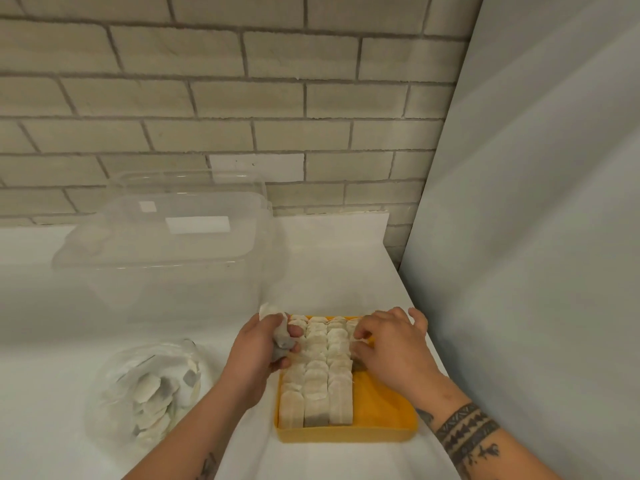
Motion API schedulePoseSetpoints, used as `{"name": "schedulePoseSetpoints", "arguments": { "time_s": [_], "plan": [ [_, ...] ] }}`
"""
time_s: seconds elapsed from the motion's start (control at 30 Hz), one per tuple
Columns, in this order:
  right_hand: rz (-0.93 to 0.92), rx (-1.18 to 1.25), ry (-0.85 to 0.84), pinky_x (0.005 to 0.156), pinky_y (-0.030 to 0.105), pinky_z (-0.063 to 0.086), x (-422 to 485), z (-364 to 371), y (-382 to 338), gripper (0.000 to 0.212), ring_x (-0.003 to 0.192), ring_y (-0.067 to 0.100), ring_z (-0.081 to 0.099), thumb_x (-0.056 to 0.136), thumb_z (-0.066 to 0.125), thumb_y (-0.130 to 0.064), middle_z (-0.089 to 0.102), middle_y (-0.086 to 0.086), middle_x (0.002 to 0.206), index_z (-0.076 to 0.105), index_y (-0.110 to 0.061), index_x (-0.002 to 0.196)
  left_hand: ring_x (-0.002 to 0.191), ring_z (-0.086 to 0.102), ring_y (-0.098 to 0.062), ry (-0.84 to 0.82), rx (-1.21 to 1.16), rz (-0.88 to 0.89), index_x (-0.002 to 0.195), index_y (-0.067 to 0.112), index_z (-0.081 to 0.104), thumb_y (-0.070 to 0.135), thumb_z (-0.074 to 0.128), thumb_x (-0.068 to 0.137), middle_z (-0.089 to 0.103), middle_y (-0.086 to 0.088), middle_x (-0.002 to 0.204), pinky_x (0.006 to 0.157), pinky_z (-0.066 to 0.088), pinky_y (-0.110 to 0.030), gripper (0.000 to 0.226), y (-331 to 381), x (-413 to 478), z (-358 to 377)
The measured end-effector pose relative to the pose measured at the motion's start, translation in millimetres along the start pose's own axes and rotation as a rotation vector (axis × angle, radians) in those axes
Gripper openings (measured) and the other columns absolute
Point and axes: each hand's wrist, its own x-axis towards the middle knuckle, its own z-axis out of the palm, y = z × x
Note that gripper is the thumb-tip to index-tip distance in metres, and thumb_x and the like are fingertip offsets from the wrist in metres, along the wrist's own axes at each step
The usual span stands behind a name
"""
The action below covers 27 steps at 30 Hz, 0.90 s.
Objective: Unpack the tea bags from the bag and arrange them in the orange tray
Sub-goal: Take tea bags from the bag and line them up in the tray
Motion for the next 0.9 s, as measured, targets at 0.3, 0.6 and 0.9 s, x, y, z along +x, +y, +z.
{"name": "schedulePoseSetpoints", "arguments": {
  "time_s": [0.3, 0.6, 0.9],
  "plan": [
    [0.138, 0.715, -0.075, 0.091, 0.027, 0.053, -16.5, -19.9, -39.7, 0.023, 0.091, -0.003, 0.064, 0.086, 0.073, -0.047, 0.071, -0.017, 0.094, 0.07, -0.035, 0.105, 0.07, 0.053, -0.015, -0.195, -0.028, 0.027, 0.102, 0.024, 0.078, 0.045, 0.07, 0.086, 0.068, -0.007, 0.088, 0.052, 0.04, -0.024, 0.027, 2.8, -13.4, 24.7],
    [0.249, 0.913, -0.092, 0.072, 0.026, 0.053, -19.9, -18.6, -38.8, 0.012, 0.076, 0.006, 0.064, 0.09, 0.072, -0.03, 0.073, 0.002, 0.088, 0.073, -0.018, 0.086, 0.065, 0.053, -0.011, -0.239, 0.007, 0.007, 0.108, 0.02, 0.076, 0.046, 0.07, 0.086, 0.067, -0.002, 0.082, 0.05, 0.043, -0.022, 0.035, 3.5, -23.2, 39.6],
    [0.156, 0.794, -0.07, 0.079, 0.022, 0.056, -12.9, -24.4, -16.9, 0.018, 0.087, 0.001, 0.068, 0.086, 0.076, -0.037, 0.073, -0.015, 0.094, 0.069, -0.035, 0.103, 0.068, 0.058, -0.014, -0.233, 0.196, 0.095, 0.105, 0.013, 0.075, 0.021, 0.077, 0.089, 0.069, -0.004, 0.077, 0.055, 0.046, -0.025, 0.018, 0.5, -17.8, 39.0]
  ]
}}
